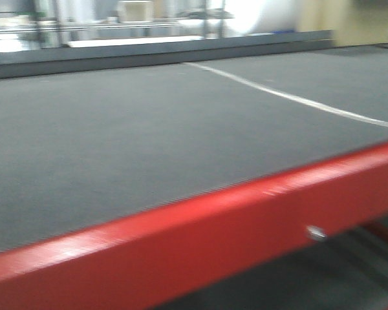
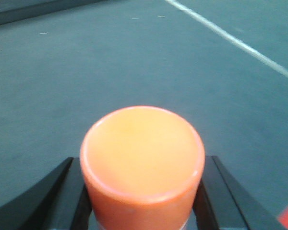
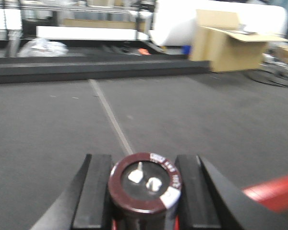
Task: Place cylindrical capacitor in blue bin on shelf
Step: 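Drive the base past the red table to the shelf of blue bins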
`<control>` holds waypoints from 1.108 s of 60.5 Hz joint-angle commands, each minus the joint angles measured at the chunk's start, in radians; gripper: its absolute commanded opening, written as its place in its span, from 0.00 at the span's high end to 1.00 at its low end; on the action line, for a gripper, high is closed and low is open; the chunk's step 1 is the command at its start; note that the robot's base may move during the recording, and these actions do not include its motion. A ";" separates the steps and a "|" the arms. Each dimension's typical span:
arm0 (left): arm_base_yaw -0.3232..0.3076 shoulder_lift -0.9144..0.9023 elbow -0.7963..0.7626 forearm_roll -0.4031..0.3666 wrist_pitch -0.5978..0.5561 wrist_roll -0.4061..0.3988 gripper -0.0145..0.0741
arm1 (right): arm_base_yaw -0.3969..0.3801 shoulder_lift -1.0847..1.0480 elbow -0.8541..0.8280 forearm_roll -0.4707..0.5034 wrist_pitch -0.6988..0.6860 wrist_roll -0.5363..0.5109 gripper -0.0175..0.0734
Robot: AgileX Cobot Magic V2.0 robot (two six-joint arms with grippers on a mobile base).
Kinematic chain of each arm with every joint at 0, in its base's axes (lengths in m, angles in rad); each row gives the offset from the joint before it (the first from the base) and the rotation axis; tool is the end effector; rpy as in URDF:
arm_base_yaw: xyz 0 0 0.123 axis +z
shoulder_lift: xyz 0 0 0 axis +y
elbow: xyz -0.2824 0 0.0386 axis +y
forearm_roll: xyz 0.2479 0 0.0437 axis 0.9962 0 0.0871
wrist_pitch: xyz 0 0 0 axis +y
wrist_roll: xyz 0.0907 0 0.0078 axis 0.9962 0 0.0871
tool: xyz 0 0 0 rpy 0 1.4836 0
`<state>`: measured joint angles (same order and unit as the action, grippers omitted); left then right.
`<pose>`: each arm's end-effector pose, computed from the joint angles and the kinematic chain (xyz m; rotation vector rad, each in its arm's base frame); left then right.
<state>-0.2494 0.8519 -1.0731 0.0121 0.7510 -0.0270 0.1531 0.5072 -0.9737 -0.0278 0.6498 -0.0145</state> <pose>0.1529 -0.0382 0.4189 0.2275 2.0042 -0.1620 0.0637 0.0083 0.4356 -0.1452 1.6609 0.0741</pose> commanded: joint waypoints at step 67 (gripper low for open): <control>-0.006 -0.006 -0.010 -0.005 -0.015 -0.002 0.96 | 0.002 -0.005 -0.001 -0.014 -0.029 -0.003 0.92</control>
<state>-0.2494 0.8519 -1.0731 0.0121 0.7510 -0.0270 0.1531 0.5072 -0.9737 -0.0278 0.6498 -0.0145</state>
